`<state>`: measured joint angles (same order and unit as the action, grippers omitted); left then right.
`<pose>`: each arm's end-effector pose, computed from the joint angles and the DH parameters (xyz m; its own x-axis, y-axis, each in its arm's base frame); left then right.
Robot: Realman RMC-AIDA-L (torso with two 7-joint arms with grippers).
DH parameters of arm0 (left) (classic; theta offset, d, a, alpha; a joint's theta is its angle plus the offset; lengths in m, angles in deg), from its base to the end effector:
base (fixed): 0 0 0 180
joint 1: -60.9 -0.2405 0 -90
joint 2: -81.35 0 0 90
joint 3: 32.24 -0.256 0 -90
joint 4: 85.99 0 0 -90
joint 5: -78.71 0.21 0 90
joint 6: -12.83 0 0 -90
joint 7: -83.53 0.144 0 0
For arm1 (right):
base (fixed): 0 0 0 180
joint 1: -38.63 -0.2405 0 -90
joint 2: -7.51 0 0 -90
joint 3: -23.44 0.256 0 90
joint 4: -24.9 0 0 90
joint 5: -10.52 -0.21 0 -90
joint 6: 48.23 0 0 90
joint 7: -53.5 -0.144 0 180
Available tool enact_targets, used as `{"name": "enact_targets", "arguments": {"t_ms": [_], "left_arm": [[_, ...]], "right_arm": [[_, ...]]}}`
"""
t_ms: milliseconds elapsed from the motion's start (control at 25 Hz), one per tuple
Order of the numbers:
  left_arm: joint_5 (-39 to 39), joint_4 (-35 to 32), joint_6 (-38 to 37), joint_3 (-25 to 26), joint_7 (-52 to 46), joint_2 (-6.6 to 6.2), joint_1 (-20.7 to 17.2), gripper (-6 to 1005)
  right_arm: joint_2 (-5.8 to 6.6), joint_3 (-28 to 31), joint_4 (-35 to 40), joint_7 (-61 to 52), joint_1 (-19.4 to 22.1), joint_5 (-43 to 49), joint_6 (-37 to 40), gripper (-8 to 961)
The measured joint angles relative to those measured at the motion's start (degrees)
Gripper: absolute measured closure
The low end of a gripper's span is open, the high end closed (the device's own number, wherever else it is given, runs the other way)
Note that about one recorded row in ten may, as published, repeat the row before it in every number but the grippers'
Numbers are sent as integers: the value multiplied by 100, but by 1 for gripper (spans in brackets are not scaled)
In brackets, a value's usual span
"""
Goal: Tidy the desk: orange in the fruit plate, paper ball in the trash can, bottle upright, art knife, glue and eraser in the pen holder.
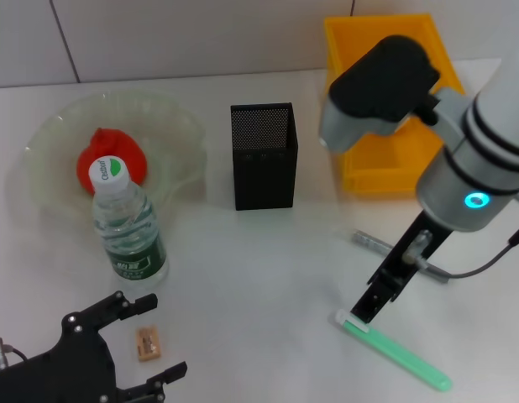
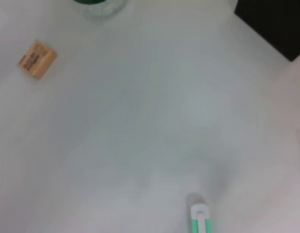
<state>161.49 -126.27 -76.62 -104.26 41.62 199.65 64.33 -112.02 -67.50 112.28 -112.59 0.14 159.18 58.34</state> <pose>-0.3029 0.2057 -0.0305 0.8378 -0.0501 0.5437 0.1643 -0.9265 -0.3384 0.1301 0.3107 -0.0123 0.6075 -0.6904 0.3929 -0.5599 -0.7230 -0.4047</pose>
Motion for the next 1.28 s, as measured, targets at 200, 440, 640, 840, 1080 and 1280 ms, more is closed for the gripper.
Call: {"name": "enact_targets", "arguments": {"t_ms": [200,440,640,840,1080,1280], "left_arm": [[31,20,-42,-16,0,1,10,185],[50,202,-46,-5,27,-15,149,185],[51,251,-45,-35,40,-25,208,185],[165,255,-45,-14,47,-25,225,184],[183,257,-106,-30,50,-21,229,184],[187,257,-175,-16,52,-26,229,184]], "right_arm": [[-7,-328,-316,-203,-7,-7,-343,162],[-18,-533,-717,-282,30,-60,-688,163],[-24,-739,-871,-299,73,-115,-895,163],[-28,-954,-943,-312,128,-110,-1092,162],[-27,-1134,-980,-315,145,-83,-1298,165],[-23,-1157,-1040,-324,101,-68,-1346,171]]}}
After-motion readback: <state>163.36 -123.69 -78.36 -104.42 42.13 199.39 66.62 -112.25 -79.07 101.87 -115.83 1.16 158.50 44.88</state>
